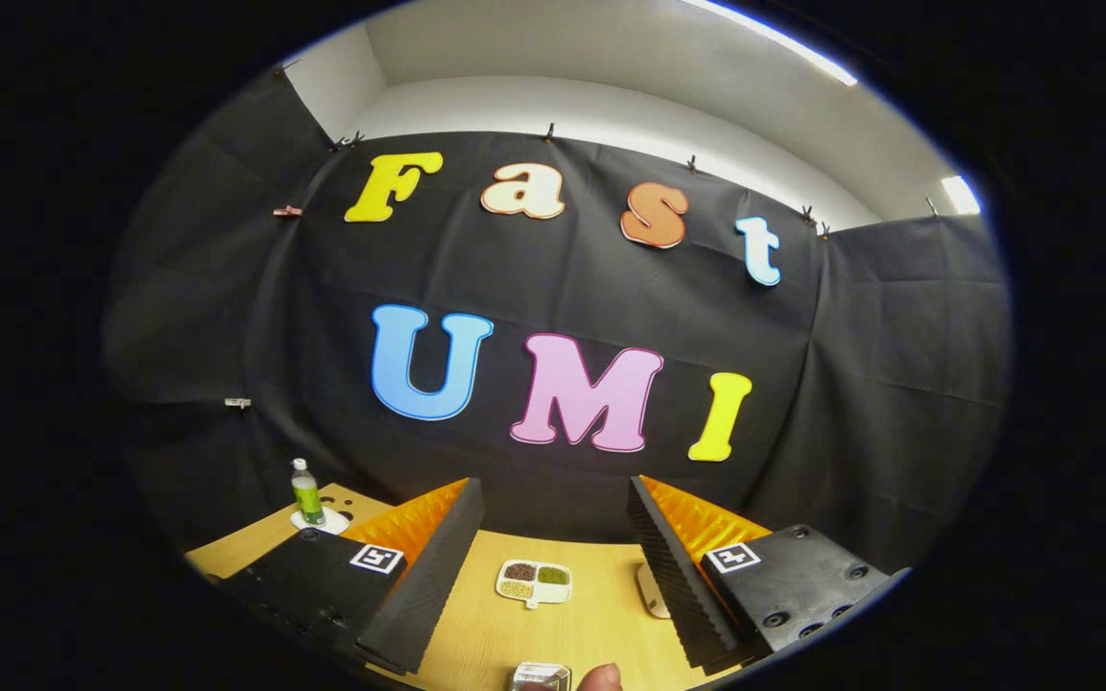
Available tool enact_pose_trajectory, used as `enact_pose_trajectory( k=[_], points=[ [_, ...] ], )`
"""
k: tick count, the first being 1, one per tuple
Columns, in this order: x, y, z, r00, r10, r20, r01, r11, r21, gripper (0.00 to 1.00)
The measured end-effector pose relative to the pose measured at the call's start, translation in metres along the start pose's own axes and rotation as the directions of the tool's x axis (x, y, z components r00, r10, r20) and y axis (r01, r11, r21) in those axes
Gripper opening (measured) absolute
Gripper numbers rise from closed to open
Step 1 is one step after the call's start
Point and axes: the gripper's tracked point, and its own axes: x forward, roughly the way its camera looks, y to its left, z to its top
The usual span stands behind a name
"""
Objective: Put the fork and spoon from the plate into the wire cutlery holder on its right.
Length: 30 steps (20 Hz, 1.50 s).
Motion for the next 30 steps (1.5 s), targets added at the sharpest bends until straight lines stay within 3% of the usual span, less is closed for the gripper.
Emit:
enact_pose_trajectory(
  k=[5, 11, 16, 19, 24, 27, 30],
  points=[
    [-0.003, 0.069, -0.025, 0.977, 0.179, -0.119, -0.176, 0.984, 0.038, 0.98],
    [-0.016, 0.142, -0.097, 0.887, 0.303, -0.349, -0.263, 0.952, 0.157, 0.98],
    [-0.04, 0.194, -0.182, 0.742, 0.372, -0.558, -0.273, 0.928, 0.255, 0.98],
    [-0.045, 0.218, -0.232, 0.664, 0.386, -0.641, -0.279, 0.923, 0.267, 0.94],
    [-0.059, 0.26, -0.317, 0.502, 0.414, -0.759, -0.248, 0.91, 0.333, 0.92],
    [-0.059, 0.273, -0.358, 0.444, 0.386, -0.809, -0.234, 0.921, 0.311, 0.91],
    [-0.056, 0.281, -0.394, 0.392, 0.349, -0.851, -0.227, 0.933, 0.278, 0.83]
  ],
)
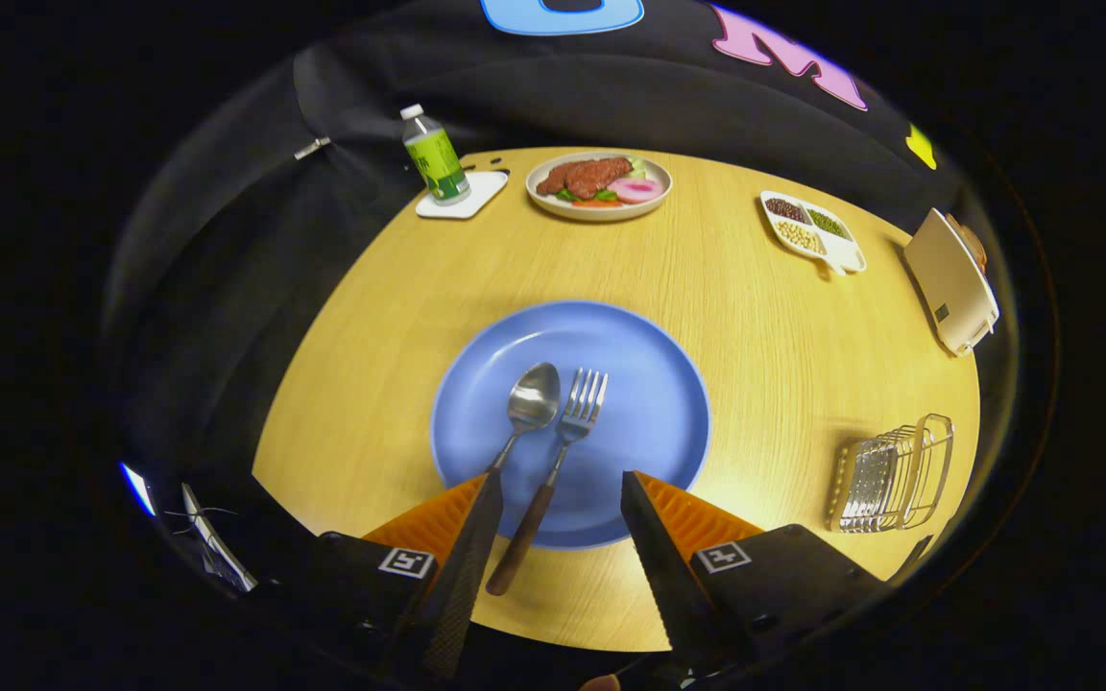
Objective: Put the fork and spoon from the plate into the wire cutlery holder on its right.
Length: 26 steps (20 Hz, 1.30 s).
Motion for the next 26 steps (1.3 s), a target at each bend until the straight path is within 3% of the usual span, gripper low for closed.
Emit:
enact_pose_trajectory(
  k=[5, 6, 9, 11, 12, 14, 20, 26],
  points=[
    [0.04, -0.004, 0.002, 0.998, -0.041, -0.041, 0.043, 0.998, 0.045, 0.67],
    [0.044, -0.005, 0.003, 0.998, -0.047, -0.049, 0.05, 0.997, 0.059, 0.57],
    [0.058, -0.006, 0.0, 0.995, -0.044, -0.088, 0.052, 0.995, 0.086, 0.51],
    [0.062, -0.014, -0.003, 0.993, -0.07, -0.095, 0.077, 0.994, 0.078, 0.29],
    [0.059, -0.014, 0.0, 0.995, -0.056, -0.086, 0.063, 0.995, 0.074, 0.12],
    [0.059, -0.014, 0.0, 0.996, -0.011, -0.089, 0.019, 0.995, 0.094, 0.07],
    [0.036, -0.019, 0.025, 0.998, 0.066, -0.004, -0.064, 0.98, 0.187, 0.06],
    [-0.028, -0.037, 0.047, 0.987, 0.135, 0.084, -0.149, 0.969, 0.198, 0.06]
  ],
)
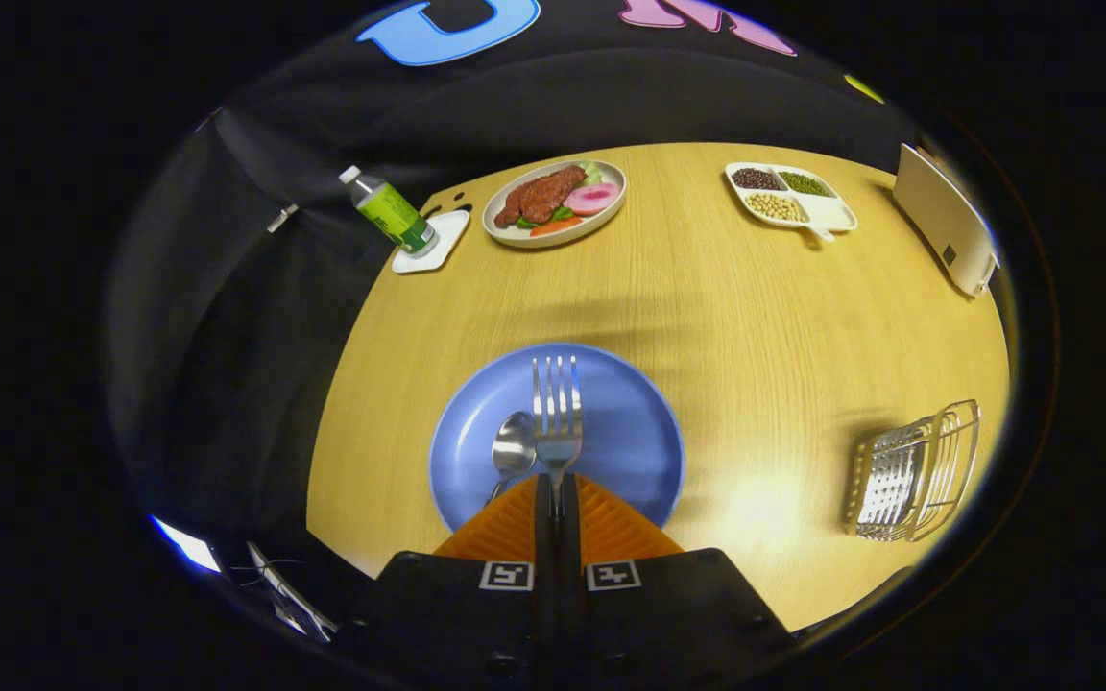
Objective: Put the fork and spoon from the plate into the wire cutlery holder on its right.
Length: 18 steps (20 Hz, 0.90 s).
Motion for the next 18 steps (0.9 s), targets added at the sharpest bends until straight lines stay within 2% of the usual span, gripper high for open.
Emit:
enact_pose_trajectory(
  k=[5, 11, 15, 18],
  points=[
    [-0.072, -0.055, 0.024, 0.998, -0.044, 0.052, 0.047, 0.997, -0.066, 0.05],
    [-0.138, -0.14, 0.024, 0.992, -0.127, 0.018, 0.128, 0.985, -0.119, 0.05],
    [-0.154, -0.196, 0.002, 0.977, -0.185, -0.107, 0.165, 0.971, -0.173, 0.05],
    [-0.157, -0.218, -0.017, 0.949, -0.193, -0.248, 0.136, 0.964, -0.228, 0.05]
  ],
)
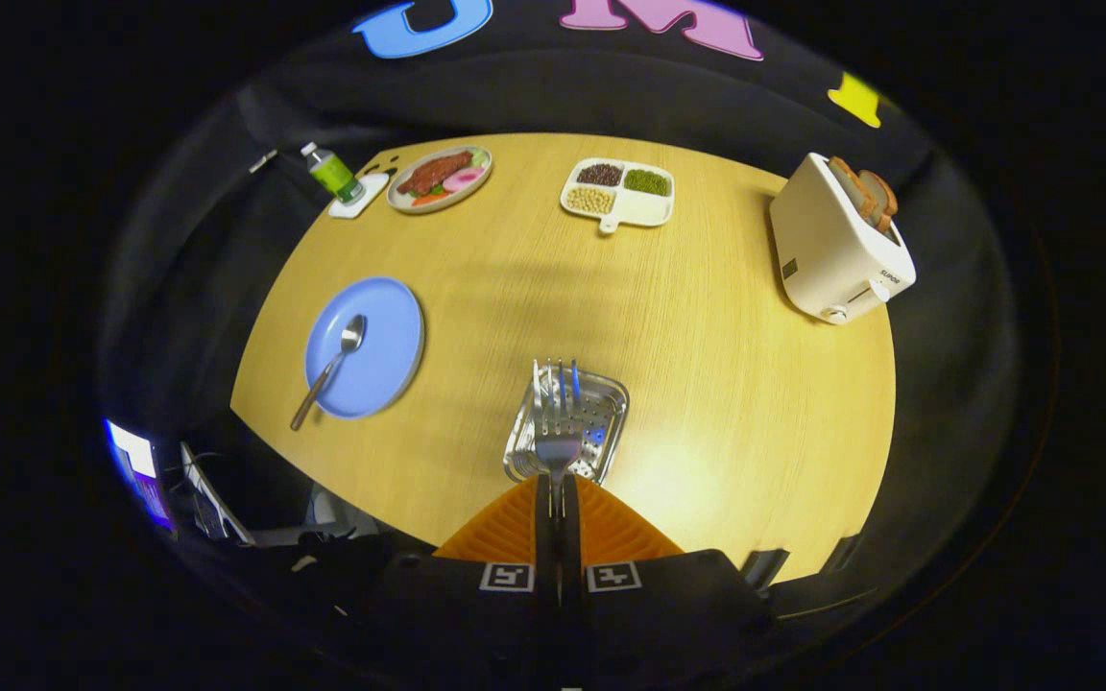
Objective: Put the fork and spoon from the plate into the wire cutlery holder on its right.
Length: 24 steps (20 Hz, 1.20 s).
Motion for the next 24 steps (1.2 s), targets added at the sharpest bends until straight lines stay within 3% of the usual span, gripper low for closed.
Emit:
enact_pose_trajectory(
  k=[4, 8, 16, 19, 24],
  points=[
    [0.014, -0.005, -0.017, 0.979, 0.057, -0.194, -0.062, 0.998, -0.017, 0.05],
    [0.029, -0.014, -0.023, 0.934, 0.042, -0.354, -0.046, 0.999, -0.003, 0.05],
    [0.045, -0.007, -0.015, 0.858, 0.031, -0.512, -0.01, 0.999, 0.044, 0.09],
    [0.054, -0.007, -0.009, 0.854, 0.023, -0.519, 0.005, 0.999, 0.053, 0.09],
    [0.065, -0.001, 0.002, 0.885, 0.038, -0.465, -0.012, 0.998, 0.059, 0.11]
  ],
)
